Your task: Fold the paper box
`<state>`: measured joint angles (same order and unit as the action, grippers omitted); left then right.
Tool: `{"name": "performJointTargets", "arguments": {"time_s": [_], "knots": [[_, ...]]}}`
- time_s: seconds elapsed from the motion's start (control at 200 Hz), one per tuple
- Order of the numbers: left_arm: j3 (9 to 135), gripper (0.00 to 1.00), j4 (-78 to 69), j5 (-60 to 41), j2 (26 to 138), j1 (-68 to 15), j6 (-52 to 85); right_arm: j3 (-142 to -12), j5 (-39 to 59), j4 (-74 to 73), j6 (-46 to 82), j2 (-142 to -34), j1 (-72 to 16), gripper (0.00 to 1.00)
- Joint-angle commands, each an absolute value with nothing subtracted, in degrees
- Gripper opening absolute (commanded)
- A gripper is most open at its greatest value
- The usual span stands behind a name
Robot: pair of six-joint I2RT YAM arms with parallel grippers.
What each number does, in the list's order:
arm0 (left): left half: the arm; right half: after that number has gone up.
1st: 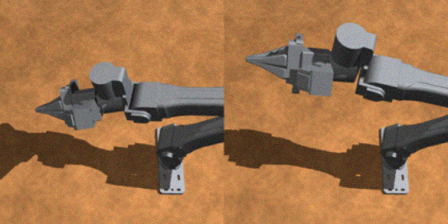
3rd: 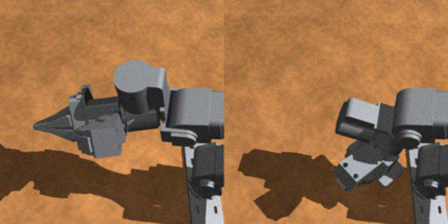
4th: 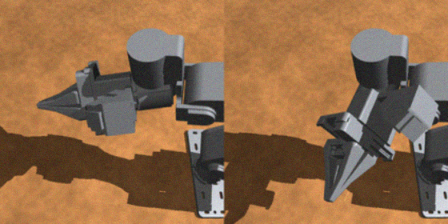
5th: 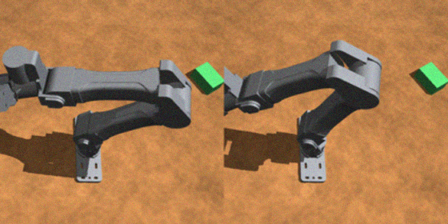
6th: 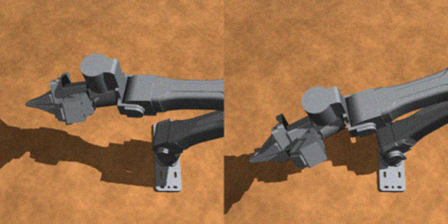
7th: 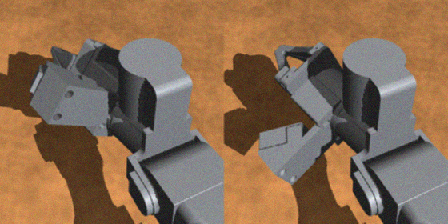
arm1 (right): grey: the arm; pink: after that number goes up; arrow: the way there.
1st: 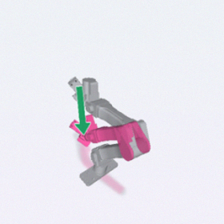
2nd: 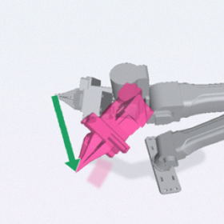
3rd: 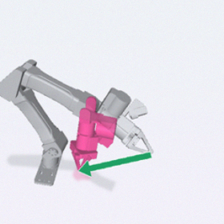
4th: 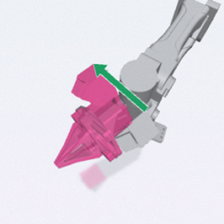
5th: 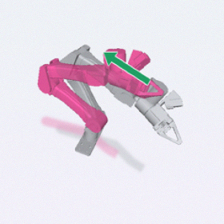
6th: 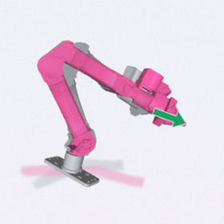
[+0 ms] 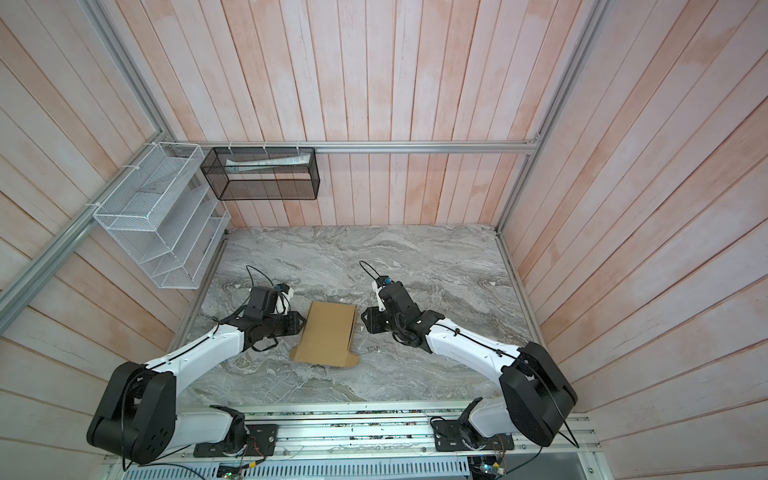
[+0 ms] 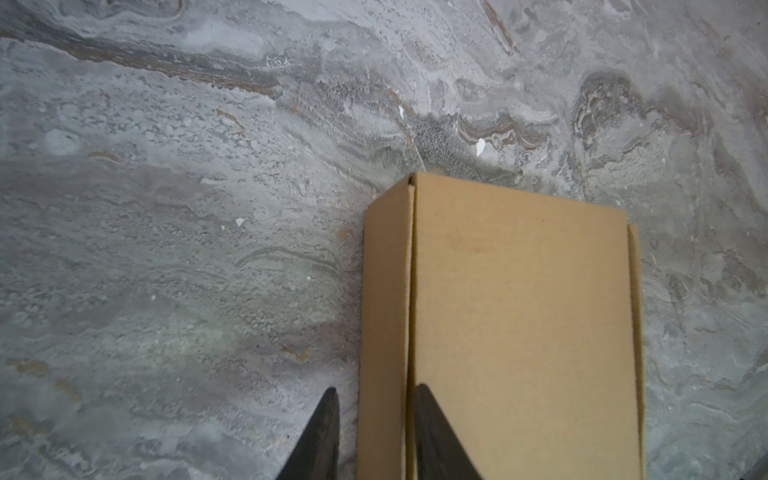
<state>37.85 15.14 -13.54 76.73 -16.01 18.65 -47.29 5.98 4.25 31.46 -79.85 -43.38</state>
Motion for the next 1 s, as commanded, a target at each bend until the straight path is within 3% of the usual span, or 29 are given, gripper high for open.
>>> {"name": "performJointTargets", "arguments": {"time_s": [0.0,0.59,0.815,0.995], "knots": [[36.73,0.32,14.70,-14.26,76.82,-15.73,19.02,-48.28,6.77,2.69,31.19,-80.24,-43.05,0.43],[34.12,0.22,14.24,-15.11,75.85,-15.71,21.34,-46.58,8.09,-0.25,34.22,-79.57,-42.80,0.43],[33.91,0.17,13.58,-15.51,75.77,-15.73,21.56,-42.69,9.42,-6.86,43.47,-80.11,-42.73,0.61],[33.17,0.15,12.68,-16.14,75.15,-15.73,21.73,-38.26,13.10,-16.02,50.44,-81.66,-42.71,0.68]]}}
